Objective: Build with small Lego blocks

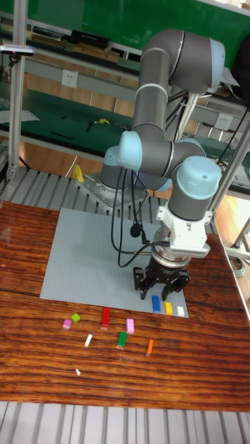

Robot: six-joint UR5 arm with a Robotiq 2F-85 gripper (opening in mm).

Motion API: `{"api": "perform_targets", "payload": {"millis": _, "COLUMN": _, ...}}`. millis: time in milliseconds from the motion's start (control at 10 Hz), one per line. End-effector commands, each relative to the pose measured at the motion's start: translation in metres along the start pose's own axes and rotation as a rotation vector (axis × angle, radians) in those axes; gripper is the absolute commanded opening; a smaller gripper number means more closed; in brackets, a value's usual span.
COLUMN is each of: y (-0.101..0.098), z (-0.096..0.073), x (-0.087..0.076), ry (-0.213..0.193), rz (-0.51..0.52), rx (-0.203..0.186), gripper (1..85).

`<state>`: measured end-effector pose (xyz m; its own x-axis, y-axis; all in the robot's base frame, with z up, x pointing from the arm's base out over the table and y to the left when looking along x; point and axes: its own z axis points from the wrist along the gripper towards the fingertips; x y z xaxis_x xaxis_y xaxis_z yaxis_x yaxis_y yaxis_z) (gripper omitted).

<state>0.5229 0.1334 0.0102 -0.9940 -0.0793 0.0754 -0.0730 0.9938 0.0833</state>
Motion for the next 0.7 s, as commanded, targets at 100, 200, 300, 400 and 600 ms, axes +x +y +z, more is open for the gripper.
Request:
{"api": "perform_targets", "payload": {"millis": 100, "y": 0.012, "z": -0.015, "x": 0.002, "ry": 0.007, "rz": 0.03, "rx": -0.019, "gripper": 48.7}}
{"api": "perform_targets", "payload": {"millis": 200, "y": 0.014, "z": -0.019, "x": 0.0, "ry": 0.0, "rz": 0.07, "rx": 0.0, "gripper": 34.3}}
{"api": "perform_targets", "payload": {"millis": 300, "y": 0.014, "z": -0.018, "x": -0.003, "ry": -0.012, "rz": 0.099, "rx": 0.017, "gripper": 18.0}}
{"api": "perform_targets", "payload": {"millis": 400, "y": 0.014, "z": -0.014, "x": -0.007, "ry": -0.032, "rz": 0.124, "rx": 0.029, "gripper": 1.0}}
{"api": "perform_targets", "payload": {"millis": 600, "y": 0.022, "z": -0.007, "x": -0.014, "ry": -0.056, "rz": 0.13, "rx": 0.013, "gripper": 1.0}}
